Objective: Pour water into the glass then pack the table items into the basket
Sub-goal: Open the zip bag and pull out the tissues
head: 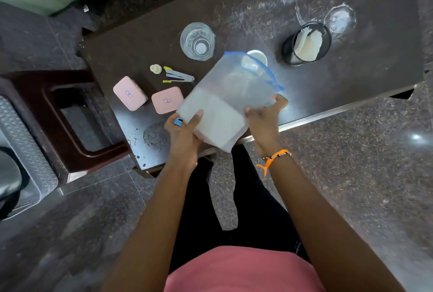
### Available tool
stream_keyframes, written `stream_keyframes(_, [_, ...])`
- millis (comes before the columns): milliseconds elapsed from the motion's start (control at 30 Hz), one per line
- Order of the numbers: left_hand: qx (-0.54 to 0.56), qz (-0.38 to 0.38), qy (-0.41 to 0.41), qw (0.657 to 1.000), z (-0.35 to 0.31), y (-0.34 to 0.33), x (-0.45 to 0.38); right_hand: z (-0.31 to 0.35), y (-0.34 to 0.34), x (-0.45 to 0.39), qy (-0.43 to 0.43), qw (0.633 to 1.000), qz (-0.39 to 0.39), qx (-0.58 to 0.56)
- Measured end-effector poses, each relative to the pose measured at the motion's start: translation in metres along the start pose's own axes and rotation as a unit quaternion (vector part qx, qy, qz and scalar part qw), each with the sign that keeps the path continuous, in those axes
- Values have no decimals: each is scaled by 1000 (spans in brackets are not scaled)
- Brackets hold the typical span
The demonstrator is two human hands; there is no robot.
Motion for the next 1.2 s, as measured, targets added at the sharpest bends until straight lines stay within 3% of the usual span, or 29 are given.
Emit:
stream_keyframes(133, [-140,-36,15,989,-18,36,-21,-5,1,0,26,993,93,65])
stream_keyframes(233, [-263,67,35,962,-23,43,-29,-12,1,5,31,984,145,100])
stream_keyframes(300, [-326,98,3,940,-22,44,-27,-11,4,8,80,979,121,145])
stream_keyframes(400, [-353,100,-63,928,-21,49,-21,-8,1,13,191,943,132,237])
stream_keyframes(500, [-325,138,-57,934,-14,64,-17,-19,-7,21,143,931,225,251])
stream_keyframes(600, [-327,187,-14,926,-8,81,-13,-33,-10,20,110,901,252,335])
stream_keyframes(700, [-418,151,-15,896,-10,97,-13,-39,-15,20,149,843,217,469])
stream_keyframes(800, [-529,83,-76,841,-20,105,-14,-34,-21,21,142,886,137,420])
stream_keyframes(867, [-553,39,-123,823,-26,107,-18,-34,-27,17,129,916,130,356])
stream_keyframes(933, [-566,12,-124,815,-29,108,-25,-34,-38,12,124,912,141,365])
stream_keyframes(1100, [-486,-78,-72,867,-24,113,-45,-21,-73,-3,184,906,112,364])
stream_keyframes(1167, [-429,-120,-80,892,-22,110,-47,-11,-90,-11,237,883,111,389])
stream_keyframes(1200, [-426,-141,-104,888,-23,107,-47,-6,-99,-16,264,869,111,403])
Point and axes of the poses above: each hand's wrist, its own x-axis away from the middle knuckle, its own y-axis out of the back of the hand, z = x × y, the point moved 4 cm from there along -x, towards the middle knuckle, and after that the axes turned 1 degree about y, right-handed, at the moved point
